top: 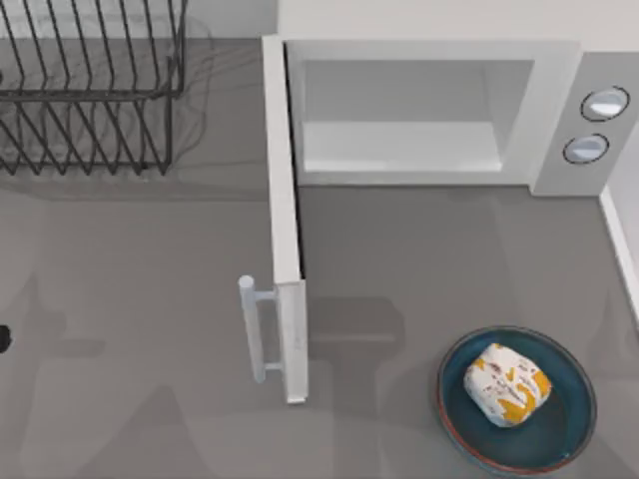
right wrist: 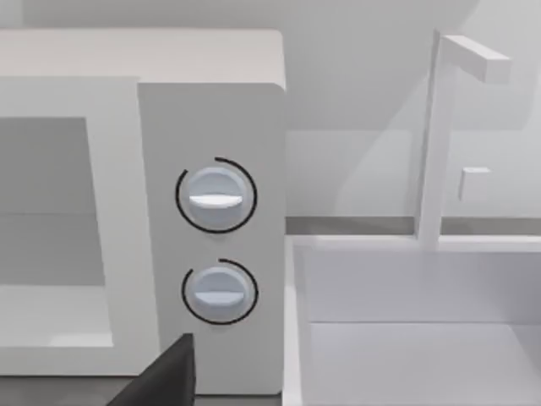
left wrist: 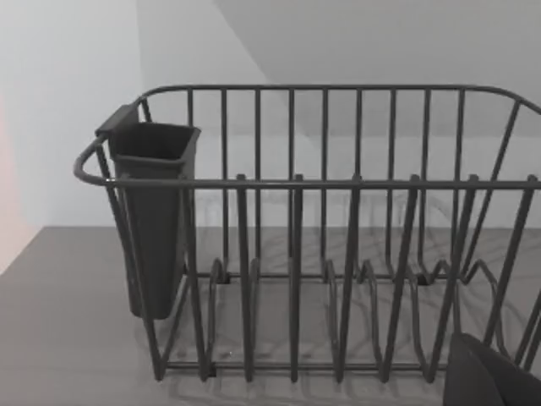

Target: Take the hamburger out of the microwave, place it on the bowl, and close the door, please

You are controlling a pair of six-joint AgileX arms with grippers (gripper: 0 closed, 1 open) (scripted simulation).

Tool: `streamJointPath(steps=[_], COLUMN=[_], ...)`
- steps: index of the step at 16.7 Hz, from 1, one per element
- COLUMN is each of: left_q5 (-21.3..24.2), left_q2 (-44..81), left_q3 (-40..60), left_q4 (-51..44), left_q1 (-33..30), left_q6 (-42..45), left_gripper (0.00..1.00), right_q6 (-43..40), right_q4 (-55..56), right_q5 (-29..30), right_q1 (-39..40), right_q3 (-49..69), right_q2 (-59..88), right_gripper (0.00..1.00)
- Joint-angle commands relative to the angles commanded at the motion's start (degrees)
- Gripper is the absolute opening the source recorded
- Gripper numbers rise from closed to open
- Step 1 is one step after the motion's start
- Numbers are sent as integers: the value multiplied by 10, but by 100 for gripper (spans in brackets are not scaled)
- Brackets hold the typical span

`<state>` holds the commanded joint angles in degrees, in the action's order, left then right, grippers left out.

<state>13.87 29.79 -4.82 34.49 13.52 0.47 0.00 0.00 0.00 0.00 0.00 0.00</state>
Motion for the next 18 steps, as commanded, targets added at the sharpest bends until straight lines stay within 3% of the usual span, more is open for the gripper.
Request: streamJointPath(steps=[3, 6, 18], left_q5=[-4, -40, -324], left_q2=[18, 64, 314], left_q3=[25, 76, 440], left_q4=[-5, -59, -583], left_q1=[-6, -55, -430], left_q6=[-4, -33, -237], left_gripper=[0, 0, 0], right_q6=[0, 0, 0], right_q4=[0, 0, 0], right_q5=[0, 0, 0], right_q1=[0, 0, 0], right_q3=[0, 0, 0], right_q2=[0, 0, 0], right_gripper=[100, 100, 100])
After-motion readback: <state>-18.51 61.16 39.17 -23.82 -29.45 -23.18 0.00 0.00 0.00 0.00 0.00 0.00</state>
